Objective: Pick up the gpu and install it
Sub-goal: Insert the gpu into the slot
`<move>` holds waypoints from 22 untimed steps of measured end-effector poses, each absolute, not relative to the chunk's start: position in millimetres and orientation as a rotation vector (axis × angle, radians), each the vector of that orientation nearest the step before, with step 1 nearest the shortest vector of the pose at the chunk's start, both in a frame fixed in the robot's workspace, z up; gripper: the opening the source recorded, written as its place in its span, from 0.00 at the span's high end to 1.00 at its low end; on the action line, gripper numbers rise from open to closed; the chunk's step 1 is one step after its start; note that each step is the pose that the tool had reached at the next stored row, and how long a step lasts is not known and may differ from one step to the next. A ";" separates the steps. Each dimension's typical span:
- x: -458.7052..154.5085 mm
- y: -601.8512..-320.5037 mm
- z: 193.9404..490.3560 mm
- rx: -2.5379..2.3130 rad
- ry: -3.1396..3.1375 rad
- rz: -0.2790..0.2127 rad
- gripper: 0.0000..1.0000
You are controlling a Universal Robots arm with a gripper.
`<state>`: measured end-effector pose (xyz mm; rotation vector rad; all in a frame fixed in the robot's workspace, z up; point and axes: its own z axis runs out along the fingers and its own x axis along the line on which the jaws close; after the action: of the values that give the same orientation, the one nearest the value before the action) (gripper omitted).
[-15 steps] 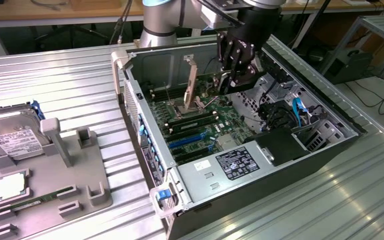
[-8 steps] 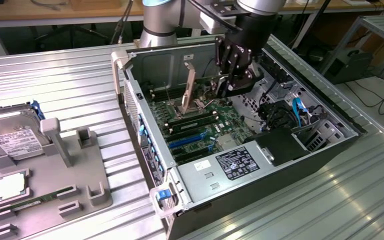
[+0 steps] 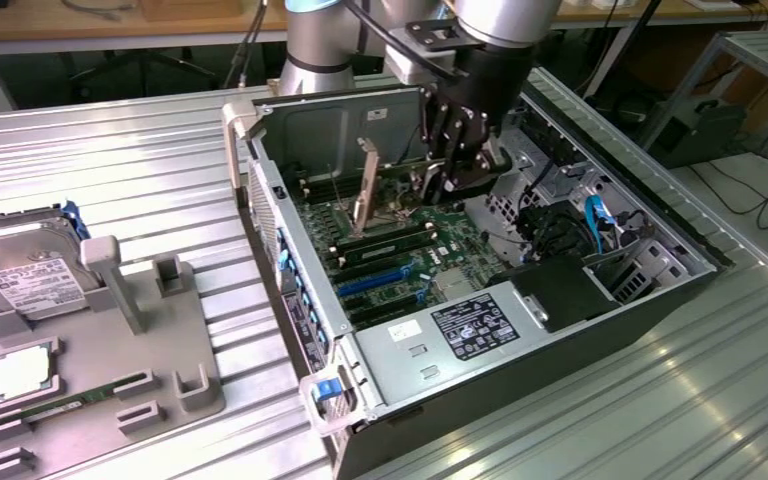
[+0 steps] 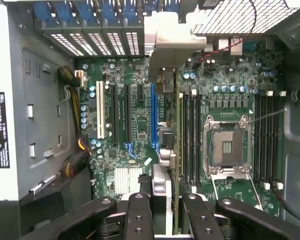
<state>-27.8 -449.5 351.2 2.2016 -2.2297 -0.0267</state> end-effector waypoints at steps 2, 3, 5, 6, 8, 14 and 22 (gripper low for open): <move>-34.2 -448.5 347.7 2.202 -2.230 -0.026 0.72; -37.9 -447.9 345.8 2.202 -2.230 -0.025 0.72; -44.5 -446.7 342.0 2.202 -2.231 -0.025 0.72; -47.9 -445.9 340.0 2.202 -2.230 -0.025 0.72; -53.0 -444.8 336.1 2.205 -2.228 -0.024 0.72; -57.1 -443.9 328.5 2.215 -2.211 -0.017 0.72; -61.5 -445.6 315.0 2.263 -2.162 -0.017 0.72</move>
<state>-61.5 -445.6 315.0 2.2627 -2.1622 -0.0168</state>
